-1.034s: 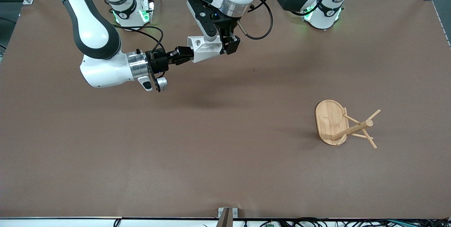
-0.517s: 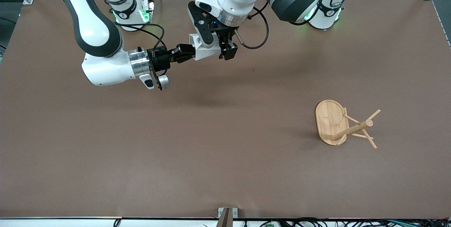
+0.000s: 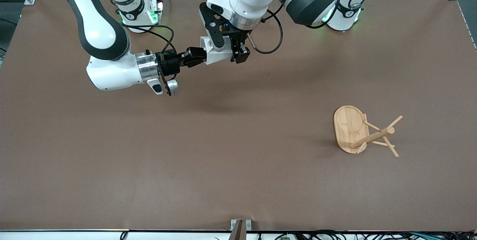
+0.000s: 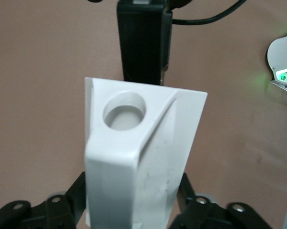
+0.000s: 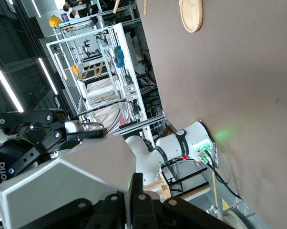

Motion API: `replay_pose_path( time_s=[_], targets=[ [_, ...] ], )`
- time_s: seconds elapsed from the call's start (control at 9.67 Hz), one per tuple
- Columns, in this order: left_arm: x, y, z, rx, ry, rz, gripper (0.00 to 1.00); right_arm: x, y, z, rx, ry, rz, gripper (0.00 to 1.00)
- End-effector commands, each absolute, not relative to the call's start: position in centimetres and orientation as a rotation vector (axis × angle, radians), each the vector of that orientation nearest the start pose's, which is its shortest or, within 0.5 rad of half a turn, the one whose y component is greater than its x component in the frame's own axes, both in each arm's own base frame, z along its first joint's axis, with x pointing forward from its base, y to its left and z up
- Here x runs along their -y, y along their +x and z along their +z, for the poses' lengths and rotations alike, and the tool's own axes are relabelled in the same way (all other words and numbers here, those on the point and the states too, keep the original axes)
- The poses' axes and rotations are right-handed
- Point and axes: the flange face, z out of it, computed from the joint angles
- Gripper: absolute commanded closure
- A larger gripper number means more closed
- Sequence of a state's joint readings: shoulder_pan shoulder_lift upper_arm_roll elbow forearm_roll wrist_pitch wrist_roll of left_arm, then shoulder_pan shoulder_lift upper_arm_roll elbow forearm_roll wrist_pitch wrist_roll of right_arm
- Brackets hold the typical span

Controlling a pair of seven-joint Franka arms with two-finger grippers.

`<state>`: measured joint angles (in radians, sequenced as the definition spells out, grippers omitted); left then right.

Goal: Hang cup on rack
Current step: 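Grasp the cup with the left gripper and open the right gripper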

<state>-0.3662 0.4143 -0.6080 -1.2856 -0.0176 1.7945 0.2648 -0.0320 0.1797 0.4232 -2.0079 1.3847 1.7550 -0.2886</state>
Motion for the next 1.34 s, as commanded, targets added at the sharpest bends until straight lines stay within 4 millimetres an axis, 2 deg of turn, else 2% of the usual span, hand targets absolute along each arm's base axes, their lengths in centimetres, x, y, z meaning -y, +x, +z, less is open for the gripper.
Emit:
replay_pose_path(
  time_s=[0.0,0.1,0.21,0.31,0.41,0.62,0.83,0.93,1.03,1.14,1.24],
  targets=[
    [51.0,45.2,54.2,-1.898,-2.854,-0.069,0.89,-29.1,49.0,42.7,0.039,-1.757,0.445,1.00],
    [50.9,45.3,54.3,-1.894,-2.855,-0.072,0.97,-29.1,49.0,42.7,0.040,-1.756,0.446,0.99],
    [50.8,45.4,54.5,-1.882,-2.859,-0.078,0.99,-29.2,49.0,42.7,0.040,-1.755,0.448,0.99],
    [50.1,46.0,54.6,-1.871,-2.857,-0.087,1.00,-29.2,49.0,42.8,0.040,-1.756,0.448,0.91],
    [48.5,47.6,54.6,-1.830,-2.875,-0.092,1.00,-29.0,49.1,43.2,0.039,-1.763,0.443,0.01],
    [48.2,47.6,55.1,-1.817,-2.878,-0.101,1.00,-27.3,50.0,43.3,0.047,-1.803,0.424,0.00],
    [48.5,47.4,54.7,-1.802,-2.877,-0.088,0.99,-23.1,52.0,44.0,0.037,-1.922,0.407,0.00],
    [47.9,48.0,54.6,-1.793,-2.877,-0.091,0.99,-20.4,53.3,44.8,-0.015,-2.000,0.406,0.00],
    [46.3,49.7,54.4,-1.749,-2.874,-0.101,0.99,-17.8,54.3,45.8,-0.056,-2.094,0.390,0.00],
    [45.7,50.2,54.0,-1.720,-2.872,-0.094,0.99,-14.5,55.4,46.9,-0.107,-2.224,0.361,0.00],
    [43.9,51.5,53.6,-1.644,-2.900,-0.051,0.99,-10.6,56.3,47.3,-0.161,-2.354,0.331,0.00]
  ],
)
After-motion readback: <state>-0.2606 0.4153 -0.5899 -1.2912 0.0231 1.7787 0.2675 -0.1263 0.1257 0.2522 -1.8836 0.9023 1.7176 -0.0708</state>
